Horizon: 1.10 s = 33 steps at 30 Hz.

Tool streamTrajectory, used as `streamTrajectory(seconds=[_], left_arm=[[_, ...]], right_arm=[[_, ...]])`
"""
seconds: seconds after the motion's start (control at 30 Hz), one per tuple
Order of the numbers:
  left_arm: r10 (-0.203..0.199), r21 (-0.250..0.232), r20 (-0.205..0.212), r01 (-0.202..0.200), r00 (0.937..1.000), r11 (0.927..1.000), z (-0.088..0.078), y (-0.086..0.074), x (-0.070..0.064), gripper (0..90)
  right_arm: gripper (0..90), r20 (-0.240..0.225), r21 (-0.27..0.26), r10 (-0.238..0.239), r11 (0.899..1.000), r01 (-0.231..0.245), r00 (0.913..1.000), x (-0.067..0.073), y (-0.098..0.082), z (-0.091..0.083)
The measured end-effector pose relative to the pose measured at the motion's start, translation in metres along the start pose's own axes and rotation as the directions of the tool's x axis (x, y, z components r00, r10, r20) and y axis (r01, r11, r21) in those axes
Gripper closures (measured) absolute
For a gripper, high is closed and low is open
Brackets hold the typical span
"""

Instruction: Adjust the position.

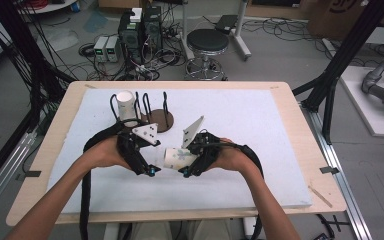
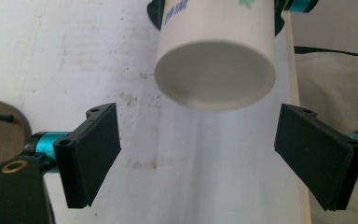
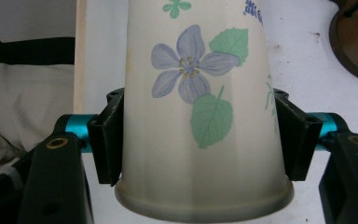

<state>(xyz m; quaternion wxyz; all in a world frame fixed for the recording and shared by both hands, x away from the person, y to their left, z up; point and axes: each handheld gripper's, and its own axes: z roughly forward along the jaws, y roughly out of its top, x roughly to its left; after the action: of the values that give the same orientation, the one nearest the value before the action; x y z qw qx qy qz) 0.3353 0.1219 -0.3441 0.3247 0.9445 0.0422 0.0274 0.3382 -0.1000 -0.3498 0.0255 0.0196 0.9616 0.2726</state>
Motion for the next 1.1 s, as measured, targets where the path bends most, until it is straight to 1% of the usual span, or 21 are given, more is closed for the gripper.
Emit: streamTrajectory(seconds=[0.13, 0.17, 0.2, 0.23, 0.27, 0.3, 0.33, 0.37, 0.43, 0.6, 0.7, 0.73, 0.77, 0.8, 0.83, 0.87, 0.9, 0.93, 1.03, 1.07, 1.1], left_arm=[[0.019, -0.009, 0.017, -0.019, 0.9997, 0.9998, 0.009, 0.008, -0.002, 14.4], [0.016, -0.018, 0.026, -0.016, 0.9995, 0.9997, 0.012, 0.009, -0.003, 14.4], [0.019, -0.015, 0.031, -0.019, 0.9993, 0.9997, 0.014, 0.011, -0.003, 14.5], [0.015, -0.023, 0.031, -0.015, 0.9994, 0.9996, 0.016, 0.011, -0.003, 14.6], [0.016, -0.025, 0.031, -0.015, 0.9994, 0.9996, 0.018, 0.012, -0.002, 14.7], [0.019, -0.020, 0.034, -0.019, 0.9992, 0.9996, 0.019, 0.013, -0.001, 14.8], [0.016, -0.024, 0.037, -0.015, 0.9992, 0.9996, 0.021, 0.013, -0.001, 14.9], [0.018, -0.024, 0.037, -0.017, 0.9991, 0.9996, 0.022, 0.014, -0.001, 14.9], [0.027, -0.013, 0.042, -0.026, 0.9987, 0.9996, 0.025, 0.015, -0.001, 15.7], [0.029, -0.011, 0.052, -0.029, 0.9982, 0.9995, 0.028, 0.017, 0.000, 18.6], [0.037, -0.012, 0.065, -0.036, 0.9972, 0.9993, 0.028, 0.017, 0.001, 23.6], [0.026, -0.022, 0.068, -0.025, 0.9973, 0.9994, 0.029, 0.017, 0.001, 27.1], [0.027, -0.023, 0.069, -0.025, 0.9972, 0.9994, 0.029, 0.017, 0.001, 28.5], [0.038, -0.013, 0.071, -0.037, 0.9968, 0.9992, 0.029, 0.018, 0.002, 29.7], [0.027, -0.015, 0.079, -0.026, 0.9965, 0.9995, 0.030, 0.018, 0.001, 31.2], [0.030, -0.014, 0.075, -0.029, 0.9967, 0.9995, 0.031, 0.018, 0.000, 34.4], [0.029, -0.011, 0.076, -0.028, 0.9967, 0.9995, 0.031, 0.018, 0.000, 34.8], [0.030, -0.009, 0.078, -0.030, 0.9965, 0.9995, 0.031, 0.018, 0.000, 35.2], [0.032, -0.009, 0.072, -0.032, 0.9969, 0.9995, 0.031, 0.018, 0.001, 35.8], [0.031, -0.009, 0.072, -0.030, 0.9969, 0.9995, 0.031, 0.018, 0.001, 35.9], [0.031, -0.008, 0.071, -0.031, 0.9970, 0.9995, 0.031, 0.018, 0.001, 36.0]], right_arm=[[30.9, -0.004, 0.019, 0.007, 1.000, -0.007, 1.0000, 0.001, 0.001, 0.003], [30.9, -0.007, 0.011, -0.015, 1.000, 0.015, 0.9999, 0.000, 0.002, 0.004], [30.9, -0.010, 0.016, 0.000, 1.000, 0.000, 1.0000, 0.002, 0.002, 0.004], [30.9, -0.012, 0.018, 0.005, 1.000, -0.005, 0.9999, 0.002, 0.002, 0.004], [30.9, -0.012, 0.006, -0.016, 1.000, 0.016, 0.9998, 0.001, 0.002, 0.005], [30.9, -0.012, 0.010, -0.011, 1.000, 0.011, 0.9999, 0.001, 0.002, 0.005], [30.9, -0.013, 0.020, 0.006, 1.000, -0.006, 0.9999, 0.003, 0.002, 0.004], [30.9, -0.012, 0.012, -0.007, 1.000, 0.007, 0.9999, 0.002, 0.002, 0.005], [30.9, -0.014, 0.015, 0.000, 1.000, 0.000, 0.9999, 0.002, 0.002, 0.004], [30.9, -0.015, 0.013, 0.002, 1.000, -0.002, 0.9999, 0.002, 0.000, 0.003], [31.0, -0.014, 0.010, -0.001, 1.000, 0.001, 0.9999, 0.001, 0.000, 0.003], [30.9, -0.014, 0.010, -0.002, 1.000, 0.002, 0.9999, 0.001, 0.000, 0.003], [30.9, -0.014, 0.009, -0.003, 1.000, 0.003, 0.9999, 0.001, 0.000, 0.003], [30.9, -0.014, 0.011, -0.005, 1.000, 0.005, 0.9999, 0.001, 0.000, 0.003], [30.9, -0.015, 0.014, -0.001, 1.000, 0.001, 0.9999, 0.001, 0.000, 0.004], [31.1, -0.010, 0.014, -0.005, 1.000, 0.005, 0.9999, 0.000, 0.000, 0.005], [31.2, -0.017, 0.020, 0.000, 1.000, 0.001, 0.9999, 0.000, 0.000, 0.005], [31.3, -0.015, 0.010, -0.020, 1.000, 0.020, 0.9997, -0.001, 0.000, 0.006], [31.9, -0.015, 0.024, -0.002, 1.000, 0.003, 0.9999, -0.001, 0.000, 0.005], [31.9, -0.013, 0.025, -0.001, 1.000, 0.002, 0.9999, -0.001, 0.000, 0.005], [31.9, -0.013, 0.016, -0.012, 1.000, 0.012, 0.9998, -0.002, 0.000, 0.006]])
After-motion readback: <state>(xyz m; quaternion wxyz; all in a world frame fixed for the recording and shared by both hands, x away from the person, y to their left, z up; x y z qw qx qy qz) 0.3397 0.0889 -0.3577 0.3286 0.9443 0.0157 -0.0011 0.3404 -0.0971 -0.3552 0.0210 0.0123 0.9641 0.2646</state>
